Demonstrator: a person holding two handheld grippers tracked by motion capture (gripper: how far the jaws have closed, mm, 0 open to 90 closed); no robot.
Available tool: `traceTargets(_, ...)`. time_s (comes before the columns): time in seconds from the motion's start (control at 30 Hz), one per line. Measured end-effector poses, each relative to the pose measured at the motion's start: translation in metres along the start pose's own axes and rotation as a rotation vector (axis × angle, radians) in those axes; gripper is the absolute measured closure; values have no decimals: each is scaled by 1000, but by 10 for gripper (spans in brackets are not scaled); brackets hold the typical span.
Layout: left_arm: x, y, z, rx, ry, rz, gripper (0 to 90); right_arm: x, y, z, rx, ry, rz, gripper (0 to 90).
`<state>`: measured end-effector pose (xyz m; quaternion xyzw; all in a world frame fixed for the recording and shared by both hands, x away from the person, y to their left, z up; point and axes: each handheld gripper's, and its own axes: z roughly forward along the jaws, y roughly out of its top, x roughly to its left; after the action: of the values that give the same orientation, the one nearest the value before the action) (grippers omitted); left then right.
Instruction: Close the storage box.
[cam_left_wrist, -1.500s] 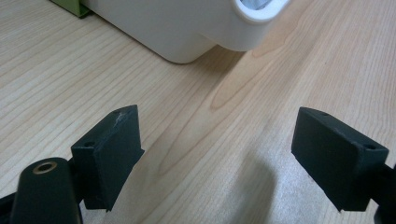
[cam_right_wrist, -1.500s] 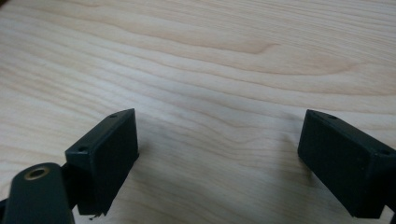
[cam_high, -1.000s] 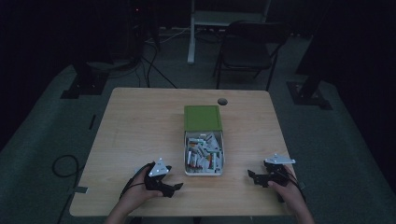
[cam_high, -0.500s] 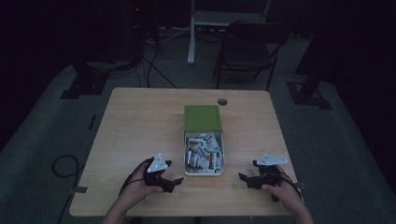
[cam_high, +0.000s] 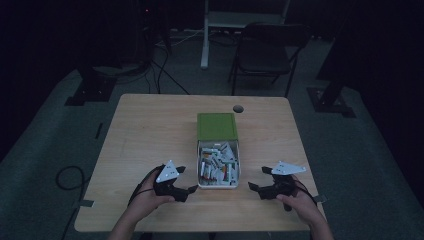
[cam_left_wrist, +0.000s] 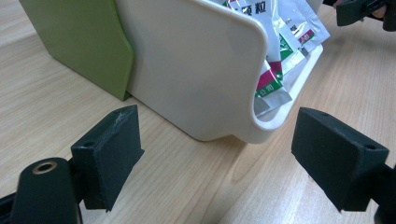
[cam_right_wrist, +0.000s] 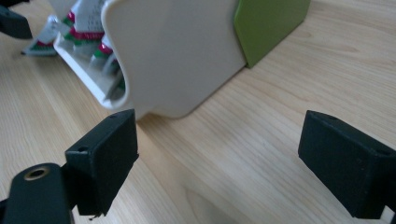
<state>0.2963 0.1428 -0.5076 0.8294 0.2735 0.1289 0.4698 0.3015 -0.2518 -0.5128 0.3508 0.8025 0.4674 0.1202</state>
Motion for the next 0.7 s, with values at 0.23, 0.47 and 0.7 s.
traceTargets(0.23,2,6,2,-41,16,-3,166,1,10,3,-62,37,58,116)
traceTargets(0.47,5,10,4,-60,25,-10,166,3,18,10,-89,75,66,117)
traceTargets(0.7,5,14,6,-62,25,-5,167,5,22,17,-94,119,50,117)
